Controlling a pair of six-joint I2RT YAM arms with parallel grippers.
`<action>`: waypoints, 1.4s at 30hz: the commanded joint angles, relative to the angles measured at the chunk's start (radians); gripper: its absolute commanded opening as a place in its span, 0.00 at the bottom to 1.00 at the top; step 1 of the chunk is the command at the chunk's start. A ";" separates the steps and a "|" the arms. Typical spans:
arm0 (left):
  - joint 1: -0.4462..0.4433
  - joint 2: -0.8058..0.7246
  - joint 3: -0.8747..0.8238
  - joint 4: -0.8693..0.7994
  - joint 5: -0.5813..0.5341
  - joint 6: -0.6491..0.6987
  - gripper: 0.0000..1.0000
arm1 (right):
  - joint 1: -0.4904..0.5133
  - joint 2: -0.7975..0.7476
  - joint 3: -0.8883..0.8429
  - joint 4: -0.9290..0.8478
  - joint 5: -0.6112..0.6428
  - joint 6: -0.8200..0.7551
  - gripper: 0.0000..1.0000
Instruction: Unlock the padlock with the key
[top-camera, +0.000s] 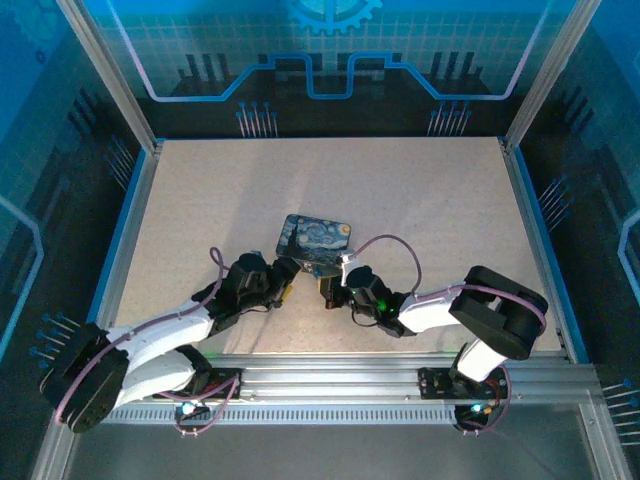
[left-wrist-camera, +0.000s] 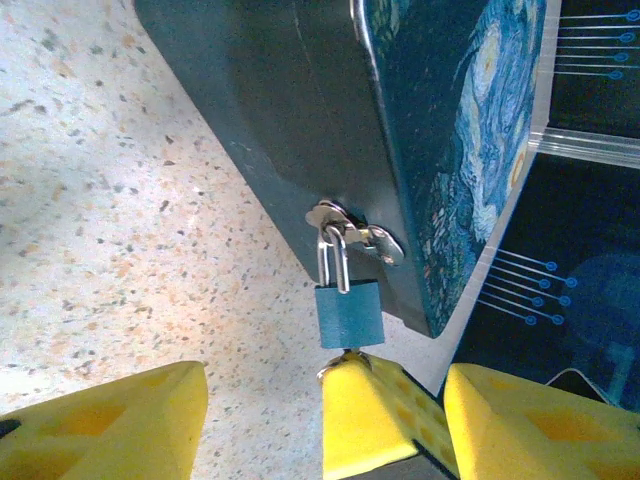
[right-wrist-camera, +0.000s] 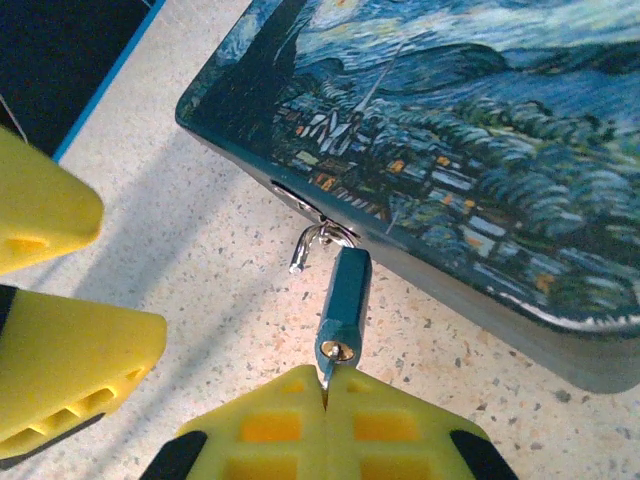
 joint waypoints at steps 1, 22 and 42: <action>0.015 -0.034 0.005 -0.077 -0.016 0.043 0.66 | -0.020 -0.006 -0.024 0.023 -0.020 0.121 0.00; 0.032 -0.081 -0.006 -0.117 -0.016 0.046 0.67 | -0.056 0.105 -0.047 0.090 -0.100 0.456 0.00; 0.140 -0.134 0.037 -0.236 0.048 0.157 0.73 | -0.061 -0.003 -0.043 -0.091 -0.054 0.361 0.25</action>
